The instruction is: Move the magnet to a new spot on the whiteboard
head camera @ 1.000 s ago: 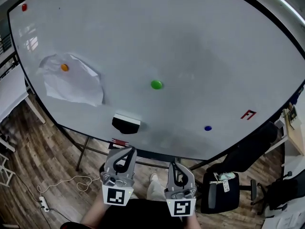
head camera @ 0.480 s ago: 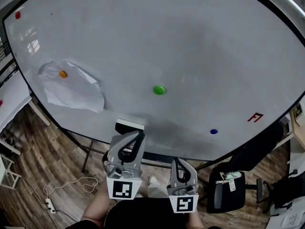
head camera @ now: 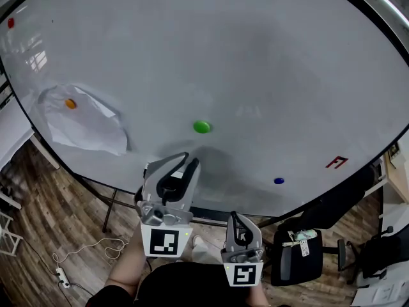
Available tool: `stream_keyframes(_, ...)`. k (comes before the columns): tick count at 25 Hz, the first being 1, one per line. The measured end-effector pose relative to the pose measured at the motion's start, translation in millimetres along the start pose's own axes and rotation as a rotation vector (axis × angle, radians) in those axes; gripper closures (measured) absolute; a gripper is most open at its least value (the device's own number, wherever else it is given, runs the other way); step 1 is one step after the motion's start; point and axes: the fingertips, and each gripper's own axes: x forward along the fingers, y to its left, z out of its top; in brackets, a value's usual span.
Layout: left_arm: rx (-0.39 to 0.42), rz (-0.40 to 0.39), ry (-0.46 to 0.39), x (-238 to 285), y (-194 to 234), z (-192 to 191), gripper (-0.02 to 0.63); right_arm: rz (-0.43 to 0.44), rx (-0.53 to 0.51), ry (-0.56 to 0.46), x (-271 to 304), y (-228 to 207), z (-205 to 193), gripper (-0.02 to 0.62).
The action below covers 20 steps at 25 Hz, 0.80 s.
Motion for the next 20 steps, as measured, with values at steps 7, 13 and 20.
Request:
stream_keyframes(7, 0.012, -0.004, -0.012, 26, 8, 7, 0.48, -0.009, -0.007, 0.003, 7, -11, -6, 0.594)
stream_keyframes(13, 0.015, 0.012, -0.019, 39, 12, 8, 0.46, -0.018, -0.006, 0.002, 11, -18, -9, 0.594)
stream_keyframes(20, 0.005, 0.043, -0.015, 50, 18, 5, 0.46, -0.025, -0.016, 0.007, 13, -28, -14, 0.592)
